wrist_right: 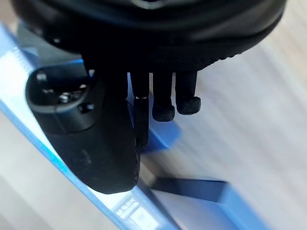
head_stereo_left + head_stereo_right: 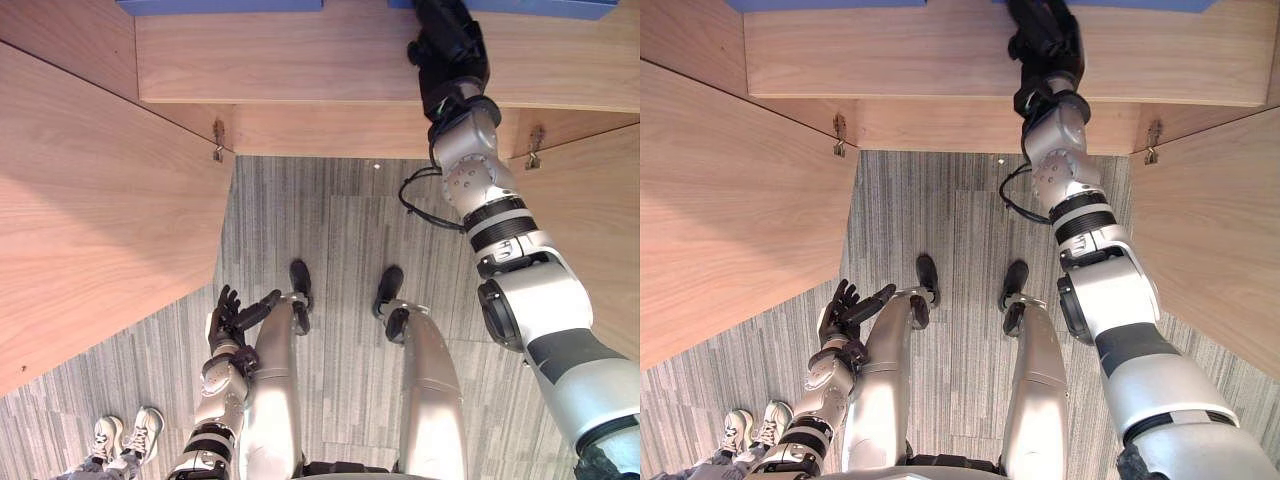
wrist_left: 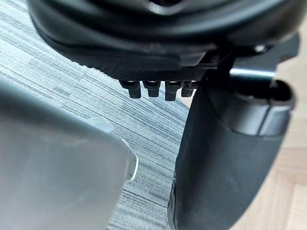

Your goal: Walk over to the cabinet, pick up the folder, carry it to the office cabinet, place the folder inside the office cabinet, then close the office cabinet door

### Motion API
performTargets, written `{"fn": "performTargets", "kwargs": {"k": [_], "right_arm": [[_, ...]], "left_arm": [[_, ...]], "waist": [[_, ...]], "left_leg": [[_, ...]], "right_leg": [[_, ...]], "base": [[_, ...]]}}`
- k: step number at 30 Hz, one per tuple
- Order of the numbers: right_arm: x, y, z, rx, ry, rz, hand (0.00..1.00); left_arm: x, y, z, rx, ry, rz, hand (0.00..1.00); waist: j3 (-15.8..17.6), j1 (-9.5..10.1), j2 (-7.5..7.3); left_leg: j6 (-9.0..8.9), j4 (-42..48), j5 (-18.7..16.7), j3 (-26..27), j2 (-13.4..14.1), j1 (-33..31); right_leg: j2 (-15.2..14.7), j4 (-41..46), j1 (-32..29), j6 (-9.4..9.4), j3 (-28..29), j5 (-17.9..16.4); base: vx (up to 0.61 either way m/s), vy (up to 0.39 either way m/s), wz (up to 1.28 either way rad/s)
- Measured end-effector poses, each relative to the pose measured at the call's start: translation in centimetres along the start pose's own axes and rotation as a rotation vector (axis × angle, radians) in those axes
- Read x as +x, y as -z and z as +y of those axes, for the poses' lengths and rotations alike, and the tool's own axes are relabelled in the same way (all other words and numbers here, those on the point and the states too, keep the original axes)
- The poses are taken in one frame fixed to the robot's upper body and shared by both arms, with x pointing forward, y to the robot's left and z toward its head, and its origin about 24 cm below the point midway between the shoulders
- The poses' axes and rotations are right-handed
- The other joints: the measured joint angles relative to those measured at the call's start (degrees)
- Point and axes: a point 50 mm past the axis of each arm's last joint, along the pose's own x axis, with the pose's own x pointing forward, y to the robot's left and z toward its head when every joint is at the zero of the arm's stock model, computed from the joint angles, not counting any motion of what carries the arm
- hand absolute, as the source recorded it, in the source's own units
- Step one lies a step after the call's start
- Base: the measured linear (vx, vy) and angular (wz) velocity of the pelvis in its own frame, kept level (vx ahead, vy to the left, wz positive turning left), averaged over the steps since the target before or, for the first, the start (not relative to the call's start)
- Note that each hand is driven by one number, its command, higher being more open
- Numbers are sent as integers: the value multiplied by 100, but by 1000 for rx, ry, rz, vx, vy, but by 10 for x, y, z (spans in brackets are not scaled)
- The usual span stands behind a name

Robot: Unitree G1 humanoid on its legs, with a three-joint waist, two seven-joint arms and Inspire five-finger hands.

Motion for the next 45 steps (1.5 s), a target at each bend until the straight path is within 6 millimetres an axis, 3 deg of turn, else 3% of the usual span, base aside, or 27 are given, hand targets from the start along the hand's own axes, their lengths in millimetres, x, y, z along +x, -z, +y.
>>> {"fn": "performTargets", "kwargs": {"k": [8, 16, 17, 23, 27, 31, 32, 33, 34, 38, 44, 45], "right_arm": [[3, -24, -17, 259, 132, -92, 0], [-4, -19, -36, 253, 160, -104, 0], [-6, -14, -43, 238, 171, -93, 100], [-29, 30, -92, -57, 233, 66, 100], [-50, 56, -121, -170, 257, 163, 100], [-116, 99, -168, -311, 307, 278, 100], [-152, 116, -192, -398, 344, 361, 100], [-166, 122, -201, -456, 352, 398, 100], [-193, 129, -218, -564, 365, 470, 100], [-260, 135, -257, -775, 413, 642, 100], [-361, 143, -298, -780, 655, 909, 100], [-369, 143, -301, -768, 686, 928, 100]], "left_arm": [[0, -1, -2, -7, -6, -1, 100], [-2, -1, -13, -37, 1, -9, 100], [-2, 0, -14, -40, 3, -7, 100], [-4, 10, -13, -27, -1, 41, 100], [-7, 23, -3, -7, -20, 94, 100], [-16, 37, 9, 16, -39, 147, 100], [-23, 48, 18, 32, -58, 189, 100], [-26, 53, 21, 38, -63, 211, 100], [-33, 62, 28, 45, -69, 247, 100], [-50, 82, 53, 125, -104, 337, 100], [-69, 97, 78, 240, -141, 438, 100], [-69, 97, 78, 247, -138, 441, 100]], "waist": [[0, 25, 0], [0, -7, 1], [-3, -23, -2], [-12, -139, -12], [-70, -153, -121], [-235, -155, -368], [-465, -174, -438], [-573, -200, -451], [-746, -276, -466], [-1118, -462, -568], [-1750, -626, -608], [-1778, -629, -604]], "left_leg": [[8, 5, 9, -38, -40, 5], [8, -6, 7, -40, -37, 216], [7, -18, 6, -40, -38, 272], [5, -304, 6, -29, -46, 846], [-38, -695, 34, 19, -74, 1443], [-128, -1377, 146, 52, -184, 2356], [-159, -1717, 209, 74, -248, 2692], [-180, -1840, 243, 72, -275, 2806], [-182, -2097, 276, 80, -322, 3072], [-185, -2923, 415, 347, -438, 4040], [-207, -3697, 461, 730, -490, 5138], [-208, -3733, 461, 756, -491, 5205]], "right_leg": [[-32, 1, 37, 0, -34, 0], [-25, -50, 289, 0, -62, -1], [-22, -79, 349, 0, -71, -1], [29, -424, 957, 48, -126, 30], [76, -805, 1529, 92, -135, 71], [102, -1390, 2387, 150, -205, 106], [122, -1694, 2697, 209, -216, 153], [123, -1812, 2816, 235, -233, 182], [138, -2073, 3092, 279, -261, 236], [194, -2833, 3880, 409, -102, 504], [326, -3636, 4787, 500, 168, 824], [336, -3697, 4847, 508, 189, 860]], "base": [[0, -7, 2], [-4, -13, 0], [0, 0, 0], [14, -9, 0], [85, -27, 0], [171, -26, 8], [195, -17, 7], [249, 8, 10], [174, 14, 6], [194, 51, -24], [120, 55, -30], [76, 57, -23]]}}
